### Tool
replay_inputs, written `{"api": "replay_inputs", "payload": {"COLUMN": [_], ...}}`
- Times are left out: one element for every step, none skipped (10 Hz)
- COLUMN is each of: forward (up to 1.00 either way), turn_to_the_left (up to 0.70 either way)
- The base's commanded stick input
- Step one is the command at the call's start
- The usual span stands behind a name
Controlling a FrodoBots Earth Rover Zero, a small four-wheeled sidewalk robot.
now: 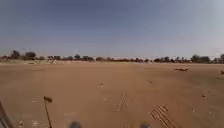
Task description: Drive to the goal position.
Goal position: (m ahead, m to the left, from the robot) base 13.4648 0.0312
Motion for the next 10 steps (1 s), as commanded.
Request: {"api": "replay_inputs", "payload": {"forward": [0.5,0.5,0.5,0.5,0.5,0.5,0.5,0.5,0.5,0.5], "turn_to_the_left": [0.0,0.0,0.0,-0.1,-0.21,-0.19,-0.14,-0.09,-0.04,0.0]}}
